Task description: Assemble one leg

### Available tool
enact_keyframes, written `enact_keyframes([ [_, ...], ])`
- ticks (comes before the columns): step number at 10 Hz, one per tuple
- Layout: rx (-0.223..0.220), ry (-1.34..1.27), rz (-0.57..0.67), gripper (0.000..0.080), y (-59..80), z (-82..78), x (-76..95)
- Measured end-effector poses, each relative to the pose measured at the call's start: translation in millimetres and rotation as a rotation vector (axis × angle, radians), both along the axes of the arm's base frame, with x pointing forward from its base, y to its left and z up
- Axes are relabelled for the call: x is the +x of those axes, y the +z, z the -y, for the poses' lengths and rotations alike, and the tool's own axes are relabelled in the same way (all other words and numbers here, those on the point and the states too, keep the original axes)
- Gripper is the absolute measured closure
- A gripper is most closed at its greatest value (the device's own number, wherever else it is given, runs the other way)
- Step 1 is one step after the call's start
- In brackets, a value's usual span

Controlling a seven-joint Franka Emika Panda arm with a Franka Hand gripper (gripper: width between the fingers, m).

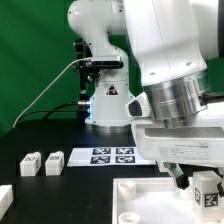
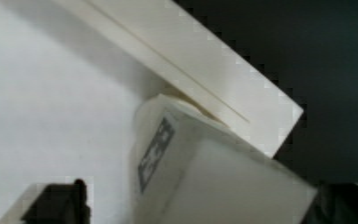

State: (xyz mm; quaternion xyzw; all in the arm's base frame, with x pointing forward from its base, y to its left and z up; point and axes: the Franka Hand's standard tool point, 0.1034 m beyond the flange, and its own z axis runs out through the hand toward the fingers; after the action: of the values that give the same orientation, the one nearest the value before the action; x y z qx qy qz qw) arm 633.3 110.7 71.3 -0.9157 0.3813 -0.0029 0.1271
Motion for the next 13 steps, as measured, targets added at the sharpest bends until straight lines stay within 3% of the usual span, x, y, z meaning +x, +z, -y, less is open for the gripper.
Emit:
enact_keyframes([
  [2, -0.021, 0.192, 0.045, 0.0154, -1.3, 2.4, -0.1],
  [3, -0.051, 0.334, 0.074, 0.0151, -1.4, 3.0, -0.1],
  [5, -0.167, 0.749, 0.138, 0.0151, -0.6, -5.3, -0.5],
  [6, -0.184, 0.857, 0.153, 0.0151, -0.8, -8.9, -1.3],
  [8, -0.181, 0.821, 0.146, 0.0170, -1.5, -5.5, -0.9],
  [9, -0.181, 0.822, 0.146, 0.0364, -1.6, -5.6, -1.0],
  [10, -0.165, 0.709, 0.127, 0.0364, -1.6, -7.0, -1.3],
  [11, -0.153, 0.600, 0.108, 0.0505, -1.7, -6.7, -1.3],
  [13, -0.134, 0.420, 0.075, 0.0505, -1.8, -5.2, -0.8],
])
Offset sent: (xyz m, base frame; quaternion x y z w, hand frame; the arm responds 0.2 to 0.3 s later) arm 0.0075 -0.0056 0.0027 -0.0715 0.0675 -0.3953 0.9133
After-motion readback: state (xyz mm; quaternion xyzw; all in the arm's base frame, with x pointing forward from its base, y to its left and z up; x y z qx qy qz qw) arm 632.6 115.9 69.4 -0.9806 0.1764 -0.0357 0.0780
